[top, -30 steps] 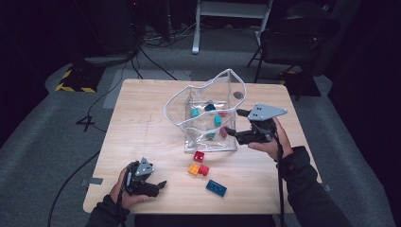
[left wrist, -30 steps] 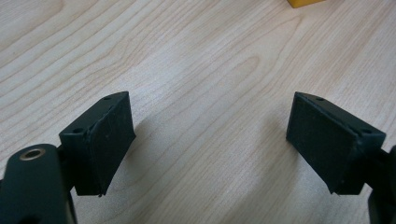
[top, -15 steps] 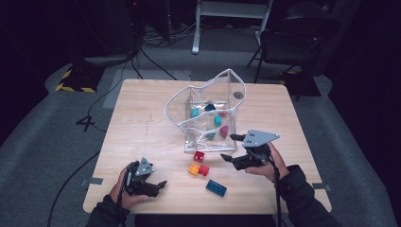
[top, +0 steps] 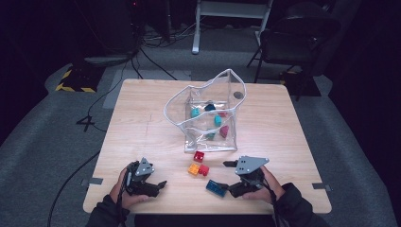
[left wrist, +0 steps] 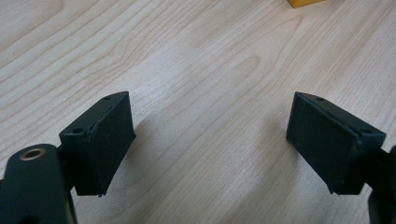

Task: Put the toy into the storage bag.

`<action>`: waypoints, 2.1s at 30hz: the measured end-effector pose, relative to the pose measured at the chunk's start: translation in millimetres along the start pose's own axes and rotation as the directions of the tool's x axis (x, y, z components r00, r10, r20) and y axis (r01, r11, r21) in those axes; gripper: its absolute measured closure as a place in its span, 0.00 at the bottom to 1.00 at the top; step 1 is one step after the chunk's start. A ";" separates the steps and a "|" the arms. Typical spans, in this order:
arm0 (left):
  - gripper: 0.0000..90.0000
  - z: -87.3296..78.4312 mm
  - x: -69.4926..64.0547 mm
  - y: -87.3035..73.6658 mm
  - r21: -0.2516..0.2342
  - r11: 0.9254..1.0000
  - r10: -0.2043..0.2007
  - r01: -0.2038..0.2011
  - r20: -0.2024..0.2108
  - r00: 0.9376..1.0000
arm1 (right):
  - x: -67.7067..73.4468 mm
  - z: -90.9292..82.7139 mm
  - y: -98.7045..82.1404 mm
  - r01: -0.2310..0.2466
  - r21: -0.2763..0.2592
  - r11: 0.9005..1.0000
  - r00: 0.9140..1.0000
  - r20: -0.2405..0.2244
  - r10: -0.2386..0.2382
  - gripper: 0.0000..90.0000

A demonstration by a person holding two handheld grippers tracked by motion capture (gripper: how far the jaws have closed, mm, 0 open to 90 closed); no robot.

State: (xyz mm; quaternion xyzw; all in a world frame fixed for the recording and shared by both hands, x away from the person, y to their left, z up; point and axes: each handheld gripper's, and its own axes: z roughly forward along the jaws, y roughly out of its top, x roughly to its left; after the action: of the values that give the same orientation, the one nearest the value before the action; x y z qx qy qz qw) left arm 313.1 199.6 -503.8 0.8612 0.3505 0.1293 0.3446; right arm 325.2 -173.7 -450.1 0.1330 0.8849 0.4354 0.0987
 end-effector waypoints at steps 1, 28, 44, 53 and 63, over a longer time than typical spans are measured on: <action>0.17 0.0 -0.1 -0.1 0.000 1.000 -0.002 0.002 -0.001 1.000 | 3.2 1.5 -2.7 -0.004 0.004 1.000 1.000 -0.015 0.004 0.27; 0.17 -0.1 0.1 0.0 0.000 1.000 0.002 -0.002 -0.001 1.000 | 16.8 35.2 -37.4 -0.020 0.104 0.994 0.998 -0.054 0.025 0.31; 0.17 -0.1 0.1 0.0 0.000 1.000 0.002 -0.002 -0.001 1.000 | 12.1 34.0 -37.2 -0.033 0.076 0.997 0.999 -0.038 0.036 0.66; 0.17 -0.1 0.1 0.0 0.000 1.000 0.002 -0.002 -0.001 1.000 | 5.1 28.5 -38.1 -0.051 0.066 0.996 0.999 -0.012 0.052 0.66; 0.17 -0.1 0.1 0.0 0.000 1.000 0.002 -0.002 -0.001 1.000 | -10.0 8.6 -32.9 -0.075 0.013 0.997 0.996 0.040 0.074 0.66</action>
State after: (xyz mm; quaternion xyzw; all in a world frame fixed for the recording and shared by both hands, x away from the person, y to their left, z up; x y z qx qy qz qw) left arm 313.1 199.7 -503.8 0.8614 0.3499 0.1300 0.3444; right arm 332.3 -189.8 -481.0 0.1752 0.8802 0.4298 0.0990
